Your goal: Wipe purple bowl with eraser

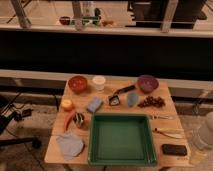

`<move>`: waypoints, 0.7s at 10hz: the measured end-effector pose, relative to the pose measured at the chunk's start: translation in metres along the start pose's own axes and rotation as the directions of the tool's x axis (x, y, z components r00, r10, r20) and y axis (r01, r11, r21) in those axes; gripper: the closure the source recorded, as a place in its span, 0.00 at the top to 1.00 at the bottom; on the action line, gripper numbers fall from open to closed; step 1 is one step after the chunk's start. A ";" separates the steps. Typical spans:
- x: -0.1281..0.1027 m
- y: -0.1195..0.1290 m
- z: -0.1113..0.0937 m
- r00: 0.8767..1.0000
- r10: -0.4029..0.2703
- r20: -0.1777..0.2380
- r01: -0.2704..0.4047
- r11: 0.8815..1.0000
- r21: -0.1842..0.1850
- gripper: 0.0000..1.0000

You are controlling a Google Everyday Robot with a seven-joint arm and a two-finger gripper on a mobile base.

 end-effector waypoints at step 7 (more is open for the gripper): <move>0.007 0.001 -0.003 1.000 0.003 -0.009 -0.003 1.000 0.006 0.80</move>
